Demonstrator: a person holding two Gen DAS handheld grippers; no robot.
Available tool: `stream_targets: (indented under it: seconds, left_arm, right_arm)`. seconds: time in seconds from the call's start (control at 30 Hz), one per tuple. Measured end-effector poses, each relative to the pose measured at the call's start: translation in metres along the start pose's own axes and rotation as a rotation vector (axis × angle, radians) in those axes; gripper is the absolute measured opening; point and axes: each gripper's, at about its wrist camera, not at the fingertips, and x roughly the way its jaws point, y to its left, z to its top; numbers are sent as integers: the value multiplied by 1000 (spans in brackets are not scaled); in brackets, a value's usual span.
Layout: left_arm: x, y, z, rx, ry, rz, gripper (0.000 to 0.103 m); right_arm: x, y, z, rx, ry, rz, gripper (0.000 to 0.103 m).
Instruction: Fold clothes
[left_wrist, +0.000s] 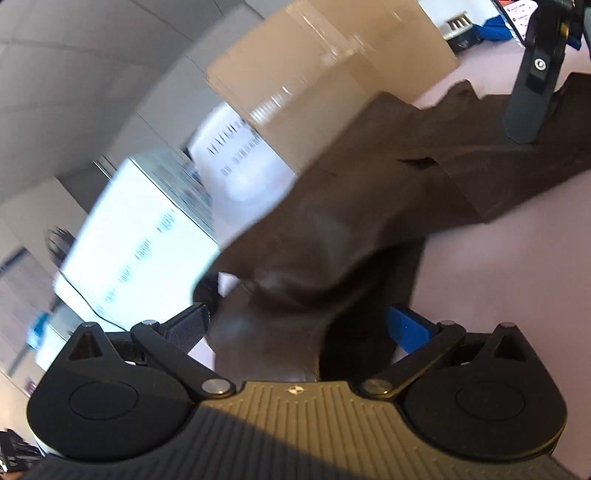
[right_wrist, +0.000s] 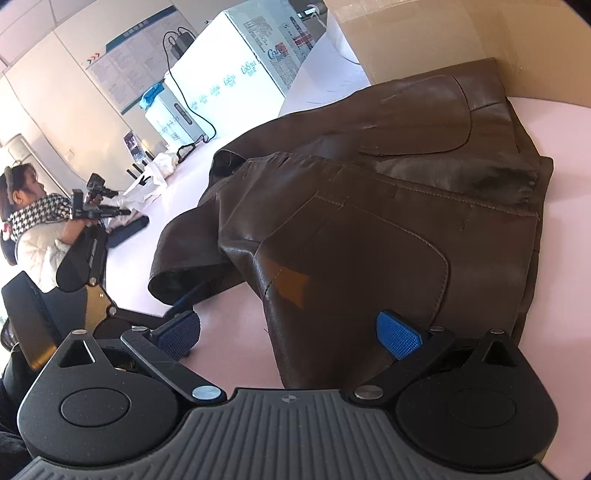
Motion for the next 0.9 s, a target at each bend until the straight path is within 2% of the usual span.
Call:
stream_targets:
  seconds: [0.07, 0.17, 0.43, 0.6, 0.7, 0.73, 0.77, 0.8, 0.83, 0.87, 0.9]
  left_arm:
    - [5, 0, -2, -5, 1, 41, 103]
    - [14, 8, -2, -53, 20, 50, 103]
    - [31, 32, -6, -212, 119, -62, 103]
    - [35, 43, -11, -302, 151, -128, 102]
    - [35, 44, -13, -324, 143, -157, 89]
    - [33, 42, -12, -314, 132, -164, 78]
    - [30, 40, -12, -303, 121, -170, 62]
    - [28, 37, -11, -279, 113, -167, 52]
    - [25, 30, -8, -238, 108, -153, 28]
    - [24, 26, -6, -210, 105, -143, 9]
    - [23, 23, -6, -199, 105, -140, 9]
  right_arm:
    - [1, 1, -1, -17, -1, -8, 103]
    - [2, 4, -2, -35, -4, -16, 103]
    - [9, 12, -8, -134, -19, -54, 103]
    - [14, 20, -14, -210, -24, -92, 103]
    - [15, 22, -15, -229, -24, -104, 103]
    - [15, 21, -15, -230, -24, -104, 103]
    - [15, 21, -15, -232, -25, -104, 103]
    - [15, 21, -15, -231, -26, -103, 103]
    - [15, 20, -15, -230, -27, -102, 103]
    - [15, 20, -15, -229, -27, -101, 103]
    - [15, 20, -15, -229, -28, -100, 103]
